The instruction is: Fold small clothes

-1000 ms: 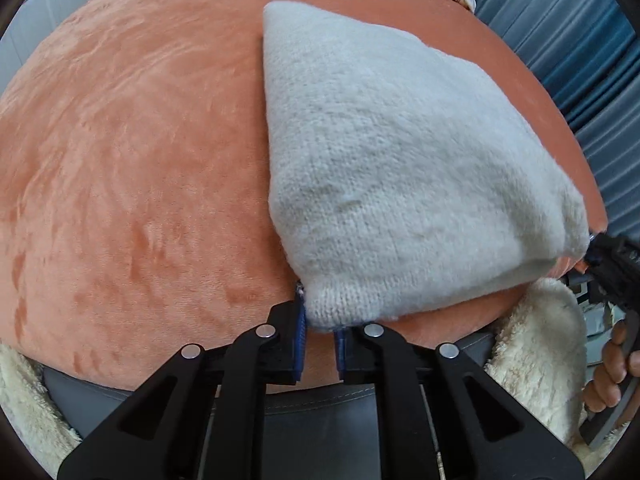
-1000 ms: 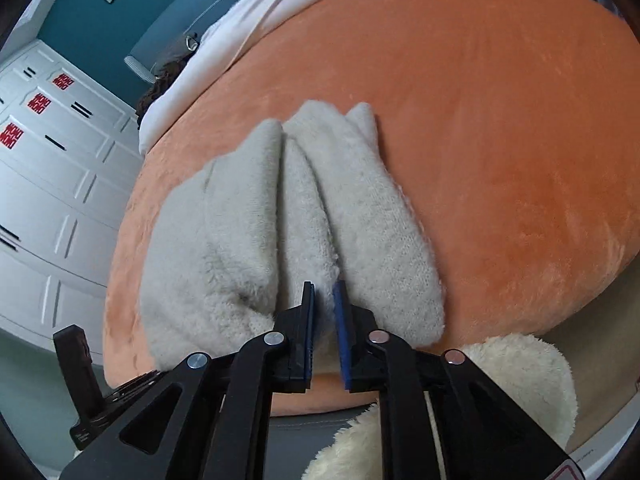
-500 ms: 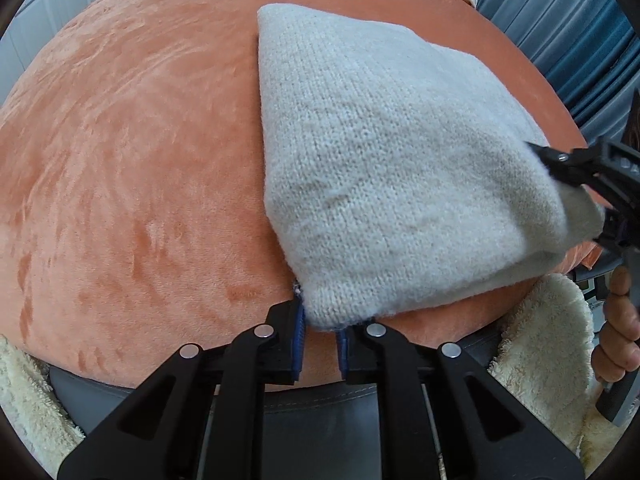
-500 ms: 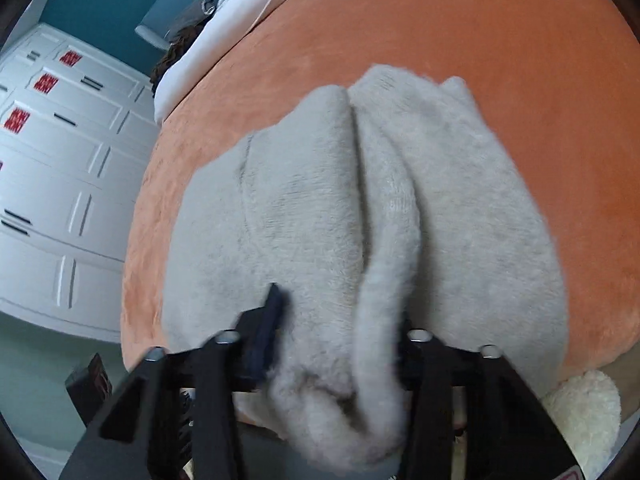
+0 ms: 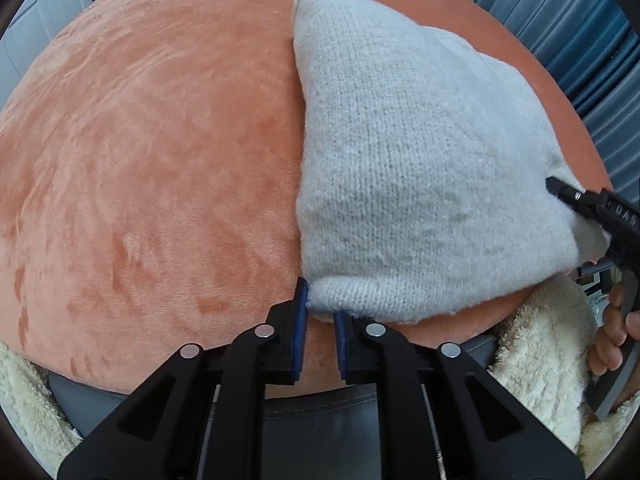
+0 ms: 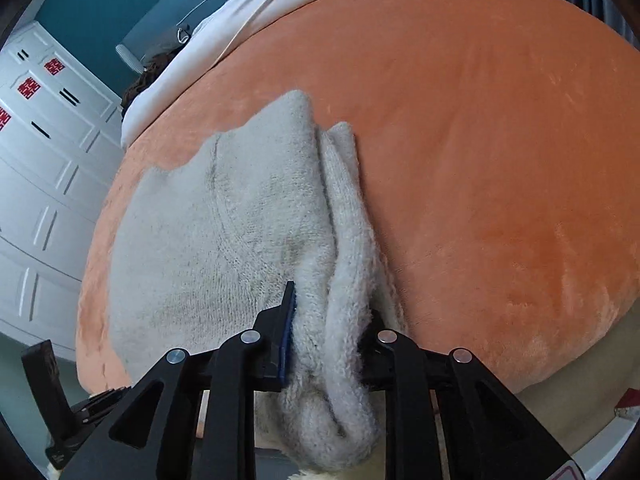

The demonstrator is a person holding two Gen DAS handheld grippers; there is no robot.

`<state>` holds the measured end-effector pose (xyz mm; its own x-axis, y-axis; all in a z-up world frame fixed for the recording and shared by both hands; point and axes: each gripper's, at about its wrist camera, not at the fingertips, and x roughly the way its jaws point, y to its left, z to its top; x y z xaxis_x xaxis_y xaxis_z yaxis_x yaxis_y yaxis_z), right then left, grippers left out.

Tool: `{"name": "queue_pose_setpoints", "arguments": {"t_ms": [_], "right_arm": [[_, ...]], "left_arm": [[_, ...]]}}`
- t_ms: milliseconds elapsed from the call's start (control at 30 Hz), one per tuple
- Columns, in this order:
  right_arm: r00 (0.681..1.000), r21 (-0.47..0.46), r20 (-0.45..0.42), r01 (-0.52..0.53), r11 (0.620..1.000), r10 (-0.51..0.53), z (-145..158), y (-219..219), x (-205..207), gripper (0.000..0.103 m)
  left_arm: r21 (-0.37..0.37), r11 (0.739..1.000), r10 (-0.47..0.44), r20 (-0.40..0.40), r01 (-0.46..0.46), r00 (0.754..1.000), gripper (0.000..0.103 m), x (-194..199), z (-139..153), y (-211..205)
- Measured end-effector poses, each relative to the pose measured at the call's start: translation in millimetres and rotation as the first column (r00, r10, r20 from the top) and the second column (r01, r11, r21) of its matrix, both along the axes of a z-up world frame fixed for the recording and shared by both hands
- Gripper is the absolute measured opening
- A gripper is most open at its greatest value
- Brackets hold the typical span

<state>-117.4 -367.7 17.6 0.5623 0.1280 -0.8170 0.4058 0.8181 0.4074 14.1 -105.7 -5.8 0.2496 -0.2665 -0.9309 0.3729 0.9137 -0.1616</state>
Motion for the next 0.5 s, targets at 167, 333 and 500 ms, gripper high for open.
{"name": "queue_pose_setpoints", "arguments": {"t_ms": [167, 333, 500], "right_arm": [[1.0, -0.003, -0.006, -0.007, 1.0, 0.007, 7, 3, 0, 0.028], [0.997, -0.033, 0.053, 0.05, 0.998, -0.048, 39, -17, -26, 0.038], [0.995, -0.046, 0.097, -0.011, 0.999, 0.015, 56, -26, 4, 0.052]], "left_arm": [[-0.02, 0.999, -0.029, 0.011, 0.029, 1.0, 0.015, -12, 15, 4], [-0.103, 0.994, -0.021, 0.029, 0.024, 0.999, 0.034, -28, 40, 26], [-0.187, 0.982, 0.001, 0.092, 0.017, 0.996, 0.043, -19, 76, 19]]}}
